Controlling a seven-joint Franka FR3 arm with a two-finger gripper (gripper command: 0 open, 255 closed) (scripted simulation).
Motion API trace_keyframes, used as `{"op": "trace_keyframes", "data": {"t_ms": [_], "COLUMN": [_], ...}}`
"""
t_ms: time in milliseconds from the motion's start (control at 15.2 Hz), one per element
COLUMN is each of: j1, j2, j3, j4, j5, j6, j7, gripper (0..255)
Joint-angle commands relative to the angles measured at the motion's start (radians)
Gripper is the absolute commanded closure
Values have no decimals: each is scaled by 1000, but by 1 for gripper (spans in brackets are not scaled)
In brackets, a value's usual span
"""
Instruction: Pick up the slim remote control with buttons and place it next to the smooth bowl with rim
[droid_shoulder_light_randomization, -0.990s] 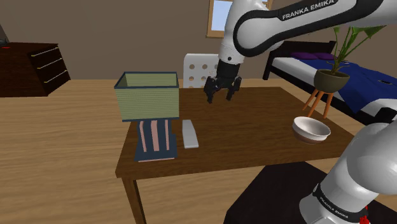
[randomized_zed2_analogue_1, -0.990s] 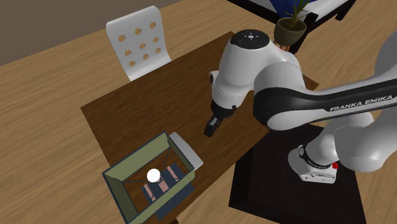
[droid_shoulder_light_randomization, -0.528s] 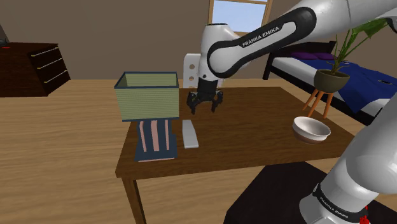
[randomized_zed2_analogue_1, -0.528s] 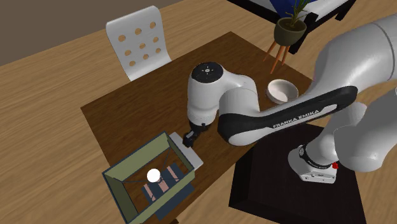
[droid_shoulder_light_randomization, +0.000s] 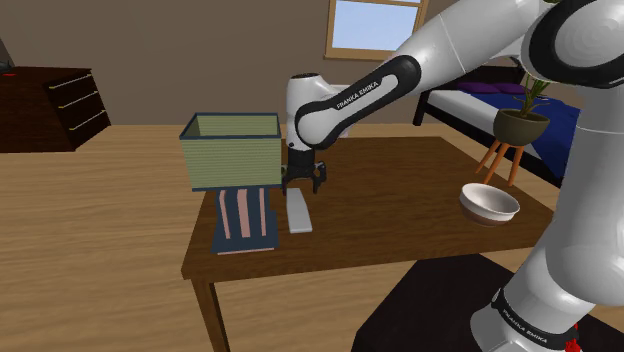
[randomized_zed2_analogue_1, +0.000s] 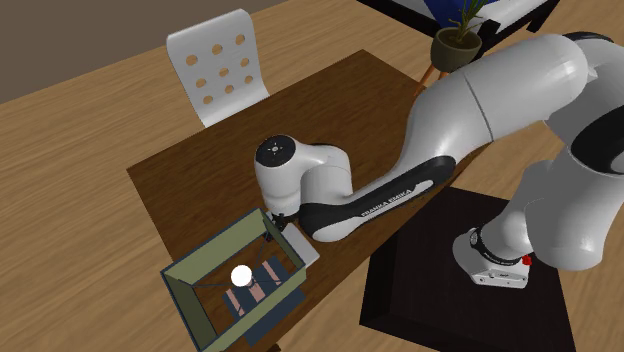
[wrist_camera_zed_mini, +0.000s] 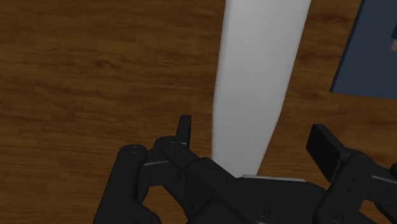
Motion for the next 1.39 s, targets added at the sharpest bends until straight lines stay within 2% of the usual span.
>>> {"op": "trace_keyframes", "data": {"t_ms": [0, 462, 990, 1056, 1320], "j1": [13, 23, 23, 23, 23], "j2": [58, 121, 121, 121, 121], "j3": [-9, -22, -22, -22, -22], "j4": [39, 17, 17, 17, 17], "j5": [-19, -44, -44, -44, -44], "j6": [6, 89, 88, 88, 88], "j7": [41, 58, 58, 58, 58], "gripper": [0, 0, 0, 255, 255]}}
